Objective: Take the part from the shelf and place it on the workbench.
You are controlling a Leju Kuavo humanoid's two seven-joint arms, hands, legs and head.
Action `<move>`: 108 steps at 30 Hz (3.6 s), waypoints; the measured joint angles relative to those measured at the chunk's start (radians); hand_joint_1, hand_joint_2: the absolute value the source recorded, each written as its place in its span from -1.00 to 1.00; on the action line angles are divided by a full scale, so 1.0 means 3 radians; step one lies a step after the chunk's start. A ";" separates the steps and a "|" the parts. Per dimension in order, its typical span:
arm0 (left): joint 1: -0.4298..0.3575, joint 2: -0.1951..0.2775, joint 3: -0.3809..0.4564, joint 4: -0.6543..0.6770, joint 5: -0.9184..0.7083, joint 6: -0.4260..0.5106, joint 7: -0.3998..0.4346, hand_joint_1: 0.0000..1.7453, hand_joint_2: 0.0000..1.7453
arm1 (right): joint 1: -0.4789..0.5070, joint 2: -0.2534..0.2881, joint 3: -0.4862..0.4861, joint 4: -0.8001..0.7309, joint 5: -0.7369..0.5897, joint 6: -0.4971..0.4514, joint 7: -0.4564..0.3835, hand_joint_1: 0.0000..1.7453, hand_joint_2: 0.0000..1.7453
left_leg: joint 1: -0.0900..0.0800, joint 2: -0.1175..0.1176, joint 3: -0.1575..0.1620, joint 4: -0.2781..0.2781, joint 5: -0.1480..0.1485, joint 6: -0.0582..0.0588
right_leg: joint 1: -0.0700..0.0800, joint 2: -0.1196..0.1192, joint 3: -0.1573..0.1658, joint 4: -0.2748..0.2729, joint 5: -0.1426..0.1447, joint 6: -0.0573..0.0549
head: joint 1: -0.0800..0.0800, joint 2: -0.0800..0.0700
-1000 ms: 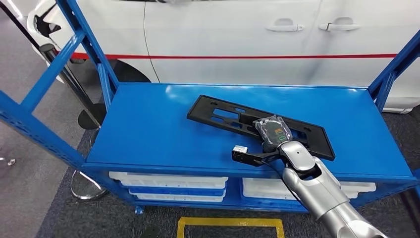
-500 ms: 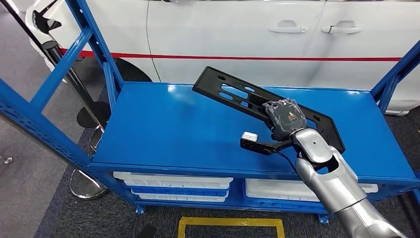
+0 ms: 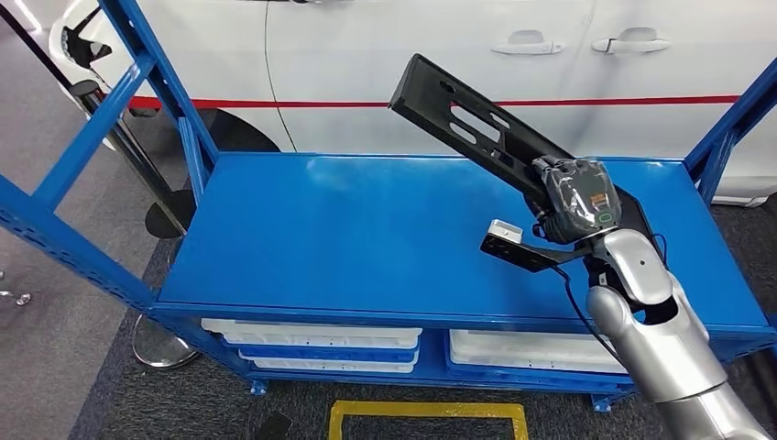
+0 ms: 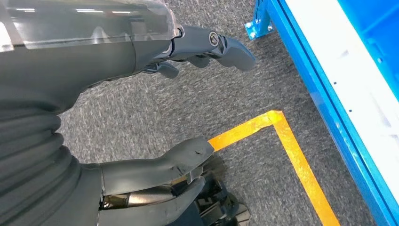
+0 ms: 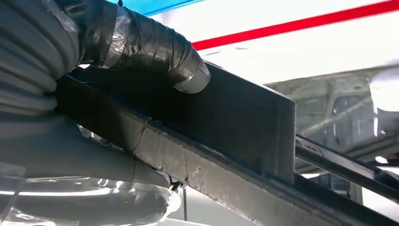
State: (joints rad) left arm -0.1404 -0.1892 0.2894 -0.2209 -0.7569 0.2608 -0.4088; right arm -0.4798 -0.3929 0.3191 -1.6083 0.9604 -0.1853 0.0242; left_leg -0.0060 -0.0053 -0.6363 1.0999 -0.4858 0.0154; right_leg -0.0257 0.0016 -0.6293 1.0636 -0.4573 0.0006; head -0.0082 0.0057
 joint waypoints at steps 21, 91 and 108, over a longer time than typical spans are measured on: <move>0.0077 0.0032 0.0066 0.0000 0.0041 -0.0178 -0.0138 -1.00 1.00 | 0.0933 0.0203 -0.0922 -0.0634 -0.1181 -0.0522 -0.0443 0.98 1.00 | -0.0032 0.0005 0.0184 -0.0394 0.0224 0.0177 | -0.0022 -0.0008 -0.0247 0.0609 -0.0296 0.0129 | -0.0002 0.0000; 0.0094 0.0035 0.0216 0.0000 0.0042 -0.0162 0.0025 -1.00 1.00 | 0.1158 0.0648 -0.1171 -0.0762 -0.1828 -0.0373 -0.0643 1.00 1.00 | -0.0028 -0.0008 0.0081 -0.0106 0.0035 0.0043 | -0.0005 0.0001 0.0056 0.0004 -0.0039 0.0000 | -0.0012 0.0000; 0.0079 0.0033 0.0240 0.0000 0.0044 -0.0153 0.0070 -1.00 1.00 | 0.1070 0.0668 -0.1079 -0.0695 -0.1823 -0.0346 -0.0633 1.00 1.00 | -0.0030 0.0019 0.0278 -0.0356 0.0117 0.0172 | -0.0004 -0.0015 -0.0130 0.0240 -0.0178 0.0087 | -0.0010 0.0000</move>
State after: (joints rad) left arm -0.1168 -0.1794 0.3614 -0.2209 -0.7439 0.2150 -0.3879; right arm -0.1589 -0.1926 -0.0047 -1.8168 0.4135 -0.2892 -0.1657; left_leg -0.0151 0.0005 -0.5530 0.9932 -0.4508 0.0670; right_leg -0.0268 -0.0028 -0.6684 1.1356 -0.5106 0.0268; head -0.0111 0.0057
